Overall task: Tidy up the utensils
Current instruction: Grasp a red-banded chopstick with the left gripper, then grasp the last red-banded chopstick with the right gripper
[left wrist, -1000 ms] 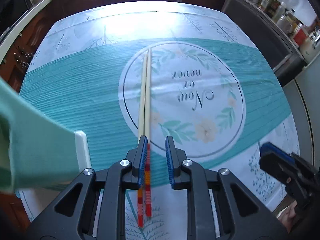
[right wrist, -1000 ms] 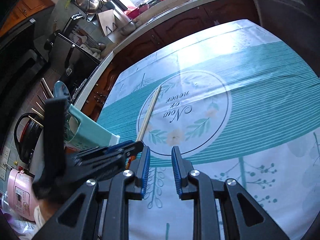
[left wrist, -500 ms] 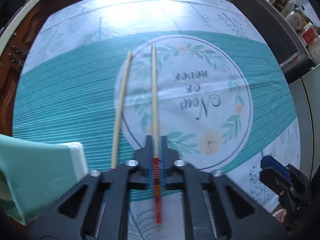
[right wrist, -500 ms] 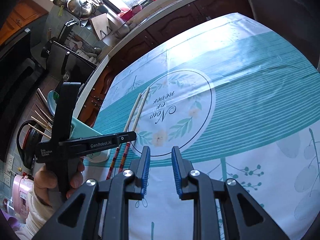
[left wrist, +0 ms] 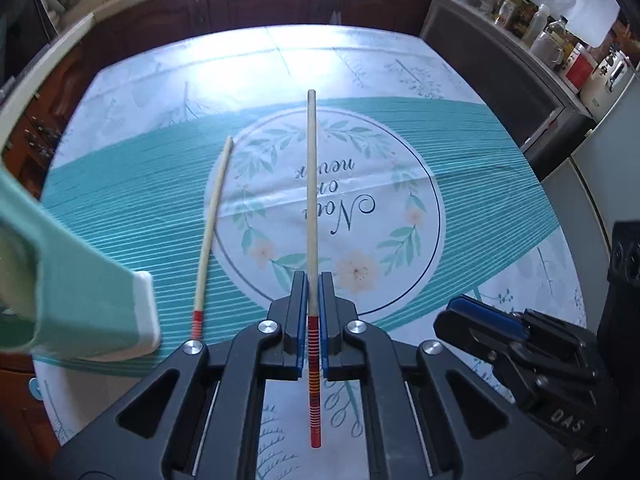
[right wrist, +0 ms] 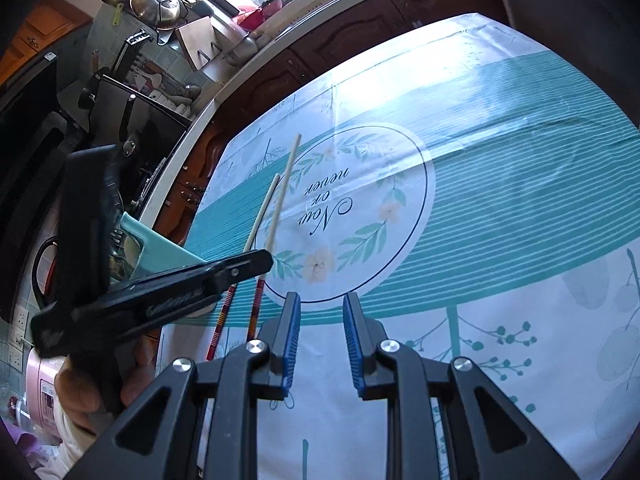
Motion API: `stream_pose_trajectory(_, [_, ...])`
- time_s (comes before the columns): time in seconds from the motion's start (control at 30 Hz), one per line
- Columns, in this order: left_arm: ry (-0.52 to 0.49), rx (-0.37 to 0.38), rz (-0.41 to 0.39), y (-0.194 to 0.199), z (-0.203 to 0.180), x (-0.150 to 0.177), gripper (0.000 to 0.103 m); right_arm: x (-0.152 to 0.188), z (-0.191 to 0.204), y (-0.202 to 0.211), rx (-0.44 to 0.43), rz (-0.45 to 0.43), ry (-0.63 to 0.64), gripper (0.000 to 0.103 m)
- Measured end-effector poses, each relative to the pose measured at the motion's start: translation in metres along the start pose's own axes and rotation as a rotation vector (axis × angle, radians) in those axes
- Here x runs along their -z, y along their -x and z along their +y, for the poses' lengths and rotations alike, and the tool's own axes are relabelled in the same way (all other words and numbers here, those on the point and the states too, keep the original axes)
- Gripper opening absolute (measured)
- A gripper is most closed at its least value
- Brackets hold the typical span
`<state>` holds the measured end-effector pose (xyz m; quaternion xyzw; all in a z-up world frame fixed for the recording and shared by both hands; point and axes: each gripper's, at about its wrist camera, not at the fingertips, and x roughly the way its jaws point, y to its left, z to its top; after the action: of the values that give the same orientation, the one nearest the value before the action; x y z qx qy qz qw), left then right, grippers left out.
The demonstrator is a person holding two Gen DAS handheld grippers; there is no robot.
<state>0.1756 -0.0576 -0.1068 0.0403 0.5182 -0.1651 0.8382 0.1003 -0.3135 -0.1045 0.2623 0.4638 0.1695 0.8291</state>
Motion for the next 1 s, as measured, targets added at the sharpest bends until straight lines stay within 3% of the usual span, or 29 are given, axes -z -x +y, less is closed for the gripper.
stream_pose_trajectory(1.0, [0.032, 0.000, -0.108, 0.050, 0.043, 0.061, 0.003, 0.010, 0.044, -0.026, 0.028, 0.100, 0.071, 0.022])
